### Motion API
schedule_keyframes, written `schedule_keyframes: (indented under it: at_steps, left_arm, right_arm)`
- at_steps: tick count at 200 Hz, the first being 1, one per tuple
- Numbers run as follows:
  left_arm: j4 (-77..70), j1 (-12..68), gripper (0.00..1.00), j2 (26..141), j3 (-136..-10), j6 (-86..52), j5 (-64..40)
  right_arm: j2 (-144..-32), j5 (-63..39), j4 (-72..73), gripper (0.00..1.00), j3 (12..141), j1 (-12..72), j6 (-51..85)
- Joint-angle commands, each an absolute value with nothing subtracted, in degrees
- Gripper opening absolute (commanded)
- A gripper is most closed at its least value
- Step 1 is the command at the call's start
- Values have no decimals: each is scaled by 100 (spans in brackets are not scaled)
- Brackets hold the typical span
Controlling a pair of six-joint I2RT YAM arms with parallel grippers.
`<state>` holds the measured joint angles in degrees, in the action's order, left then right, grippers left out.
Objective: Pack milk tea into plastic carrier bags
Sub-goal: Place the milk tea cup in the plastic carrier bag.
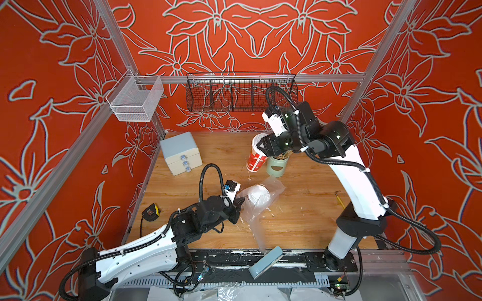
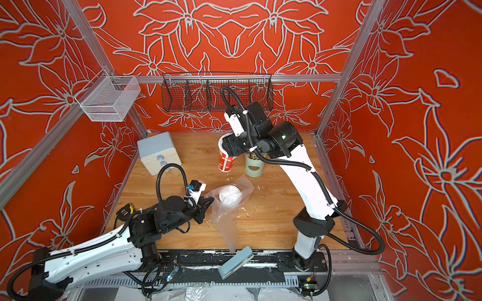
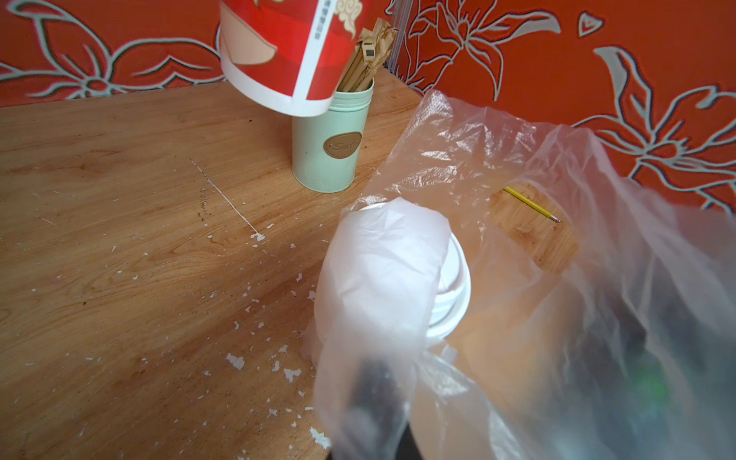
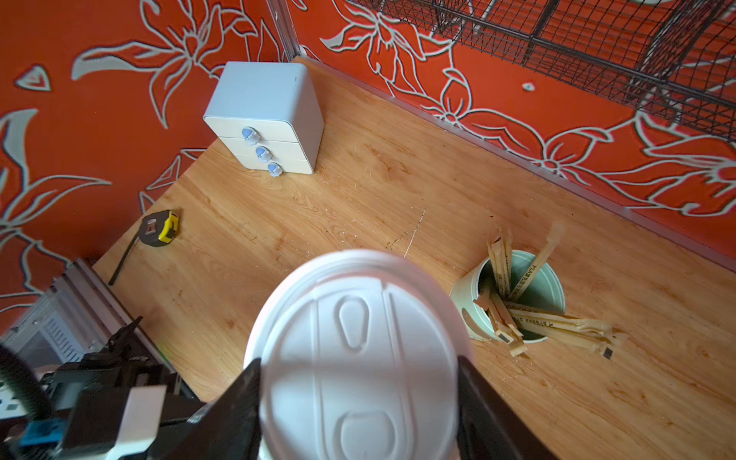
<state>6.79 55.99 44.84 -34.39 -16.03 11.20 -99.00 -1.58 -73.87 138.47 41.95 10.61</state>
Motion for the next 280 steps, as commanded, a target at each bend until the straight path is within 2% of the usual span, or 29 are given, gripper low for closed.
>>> schedule_keyframes:
  at_steps: [1,96,208,280]
  left_arm:
    - [556,5634,0,4516,-3656,-1499,1072]
    - [613,5634,0,4667,-3788,-1432,1060]
    - [692,5635,0,4670,-3893,-1424,1050]
    - [728,5634,0,4772,-3979,-1433,1077]
  right_arm:
    - [-9560,-404,-7463,67,13602,4157,1294]
    - [-8336,-1160,-7229,65,12143,4164,1934]
    - [-7772,-1702,-7136,63,11358,4160,2351]
    - [-7909,-2030,-7475,61,11383,4183,2348]
